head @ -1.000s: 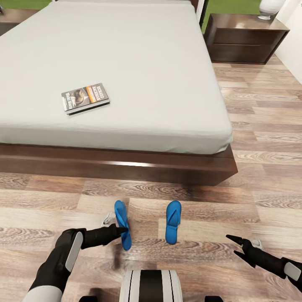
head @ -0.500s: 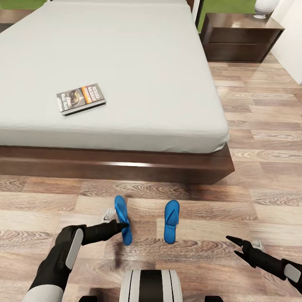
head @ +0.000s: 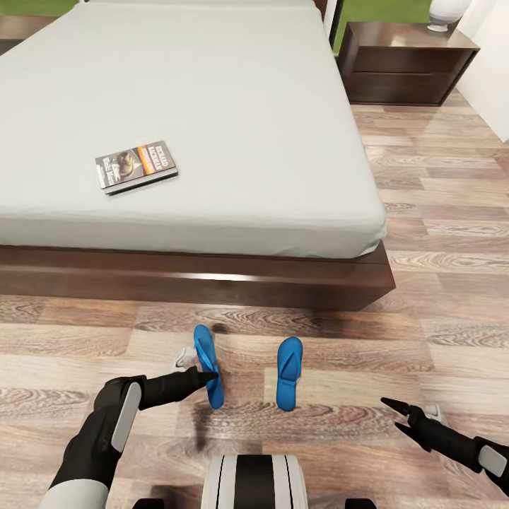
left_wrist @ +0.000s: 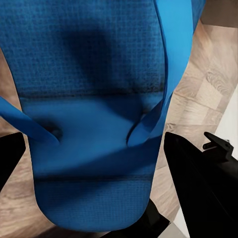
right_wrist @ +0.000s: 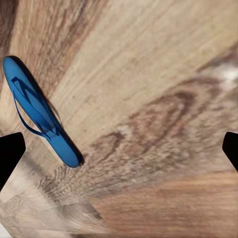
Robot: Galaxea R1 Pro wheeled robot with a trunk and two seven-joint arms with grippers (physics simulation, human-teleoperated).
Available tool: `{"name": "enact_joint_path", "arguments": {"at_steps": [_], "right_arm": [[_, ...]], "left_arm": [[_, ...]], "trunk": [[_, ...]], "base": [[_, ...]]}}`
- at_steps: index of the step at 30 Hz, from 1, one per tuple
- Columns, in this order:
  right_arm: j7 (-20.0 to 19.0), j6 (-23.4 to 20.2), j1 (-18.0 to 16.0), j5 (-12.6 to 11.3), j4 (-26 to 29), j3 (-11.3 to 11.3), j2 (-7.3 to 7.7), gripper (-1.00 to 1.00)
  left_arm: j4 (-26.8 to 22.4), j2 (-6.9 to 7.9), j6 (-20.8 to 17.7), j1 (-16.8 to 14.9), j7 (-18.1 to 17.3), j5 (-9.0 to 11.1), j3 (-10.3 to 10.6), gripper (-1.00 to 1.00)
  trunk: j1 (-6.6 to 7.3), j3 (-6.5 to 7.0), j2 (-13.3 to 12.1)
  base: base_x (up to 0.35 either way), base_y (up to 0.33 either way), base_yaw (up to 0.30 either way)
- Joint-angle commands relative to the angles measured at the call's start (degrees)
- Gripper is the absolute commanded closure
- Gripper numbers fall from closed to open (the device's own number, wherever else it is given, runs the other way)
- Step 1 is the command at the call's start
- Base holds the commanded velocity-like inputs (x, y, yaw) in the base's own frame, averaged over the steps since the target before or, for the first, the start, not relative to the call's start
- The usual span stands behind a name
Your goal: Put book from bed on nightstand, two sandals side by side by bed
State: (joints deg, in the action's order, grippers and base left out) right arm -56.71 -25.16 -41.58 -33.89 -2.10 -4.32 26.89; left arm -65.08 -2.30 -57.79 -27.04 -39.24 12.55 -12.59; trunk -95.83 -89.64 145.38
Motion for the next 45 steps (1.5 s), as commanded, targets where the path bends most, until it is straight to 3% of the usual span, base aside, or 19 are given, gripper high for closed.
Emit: {"name": "enact_joint_path", "arguments": {"at_steps": [1, 20, 38, 45], "right_arm": [[-0.15, -0.41, -0.08, 0.05, -0.19, -0.42, -0.02, -1.0], [-0.09, -0.24, -0.08, 0.19, -0.19, -0.34, -0.26, -1.0], [-0.41, -0.34, -0.08, 0.23, -0.27, -0.42, -0.25, -1.0], [-4.77, -0.35, -0.04, 0.25, -0.33, -0.42, -0.19, -1.0]], "left_arm": [[-0.02, -0.07, -0.21, -0.03, -0.49, -0.33, -0.17, 1.0], [-0.09, -0.28, -0.22, -0.03, -0.49, -0.34, -0.24, 1.0], [-0.04, -0.86, -0.21, -0.03, -0.49, -0.43, -0.22, 1.0], [-0.04, -0.86, -0.21, -0.03, -0.49, -0.43, -0.22, 1.0]], "trunk": [[0.01, -0.03, 0.02], [0.01, -0.03, 0.02], [0.01, -0.03, 0.02], [0.01, -0.03, 0.02]], "base": [[0.0, 0.0, 0.0], [0.0, -0.028, 0.0], [0.0, -0.166, 0.0], [0.0, -0.183, 0.0]]}}
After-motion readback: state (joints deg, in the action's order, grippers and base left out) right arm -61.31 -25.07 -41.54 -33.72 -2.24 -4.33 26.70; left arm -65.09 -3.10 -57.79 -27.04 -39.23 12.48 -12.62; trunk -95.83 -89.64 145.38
